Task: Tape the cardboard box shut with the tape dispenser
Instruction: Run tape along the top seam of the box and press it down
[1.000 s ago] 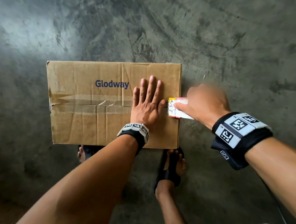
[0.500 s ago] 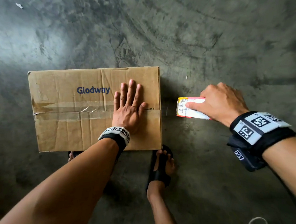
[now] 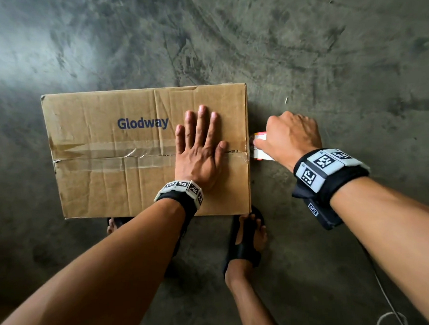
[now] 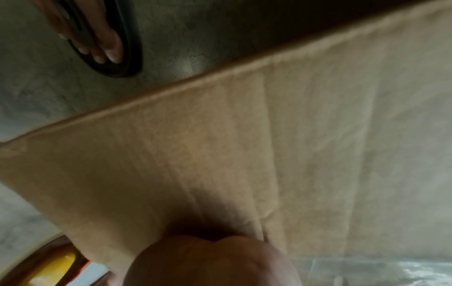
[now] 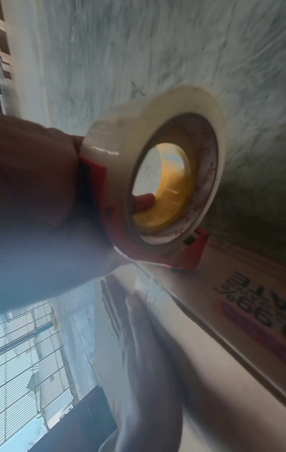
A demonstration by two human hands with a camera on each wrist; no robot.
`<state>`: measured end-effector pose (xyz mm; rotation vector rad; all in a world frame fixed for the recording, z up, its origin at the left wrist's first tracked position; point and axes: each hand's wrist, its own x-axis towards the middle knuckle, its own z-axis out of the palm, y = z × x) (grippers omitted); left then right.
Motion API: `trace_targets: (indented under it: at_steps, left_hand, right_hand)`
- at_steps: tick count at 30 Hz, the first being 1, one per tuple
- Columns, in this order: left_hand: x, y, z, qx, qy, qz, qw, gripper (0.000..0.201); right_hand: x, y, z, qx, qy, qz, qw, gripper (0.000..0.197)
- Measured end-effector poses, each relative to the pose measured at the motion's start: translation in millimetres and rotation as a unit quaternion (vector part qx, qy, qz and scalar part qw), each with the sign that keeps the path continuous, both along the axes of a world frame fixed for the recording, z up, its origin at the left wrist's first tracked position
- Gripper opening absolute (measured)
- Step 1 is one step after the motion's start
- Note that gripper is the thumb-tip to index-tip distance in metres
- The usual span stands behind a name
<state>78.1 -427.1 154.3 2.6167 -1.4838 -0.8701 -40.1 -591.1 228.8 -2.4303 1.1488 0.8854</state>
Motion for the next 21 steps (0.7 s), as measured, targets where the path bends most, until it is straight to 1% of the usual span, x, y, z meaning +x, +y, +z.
trace_targets:
  at_steps: [2, 5, 6, 8, 10, 11, 13, 16, 17, 19, 21]
  left_hand:
    - [1, 0, 0, 0.002, -0.002, -0.002, 1.0, 0.064]
    - [2, 0, 0, 0.005, 0.007, 0.001, 1.0, 0.065]
    - [3, -1, -1, 0.005, 0.011, 0.0, 1.0, 0.065]
    - [3, -2, -3, 0.001, 0.024, -0.002, 1.0, 0.066]
    - [4, -1, -2, -0.007, 0.019, -0.003, 1.0, 0.07]
    - [3, 0, 0, -0.009, 0.012, -0.002, 1.0, 0.074]
    - [-3, -6, 7, -0.002, 0.004, 0.007, 1.0, 0.09]
    - [-20, -27, 25, 0.059, 0.007, 0.051, 0.997, 0.121]
    - [-27, -35, 29, 0.084, 0.011, 0.068, 0.994, 0.127]
    - [-38, -51, 35, 0.13, 0.013, 0.091, 0.987, 0.132]
    - [-46, -65, 35, 0.157, 0.028, 0.125, 0.979, 0.134]
  right_hand:
    - [8, 0, -3, -0.007, 0.011, 0.012, 1.0, 0.028]
    - [6, 5, -13, 0.005, 0.083, 0.065, 0.994, 0.017]
    - [2, 7, -17, 0.005, 0.102, 0.065, 0.993, 0.016]
    - [-11, 11, -24, 0.006, 0.119, 0.041, 0.992, 0.017]
    - [-21, 16, -27, 0.002, 0.12, 0.002, 0.993, 0.019]
    - [-26, 19, -25, 0.001, 0.12, -0.013, 0.993, 0.022]
    - [-34, 23, -21, 0.0, 0.116, -0.036, 0.993, 0.028]
    - [-44, 24, -10, -0.006, 0.103, -0.07, 0.992, 0.033]
    - [-46, 23, -7, -0.011, 0.096, -0.084, 0.992, 0.036]
    - [-52, 21, 3, -0.022, 0.077, -0.11, 0.991, 0.041]
    - [-59, 19, 12, -0.027, 0.057, -0.126, 0.99, 0.043]
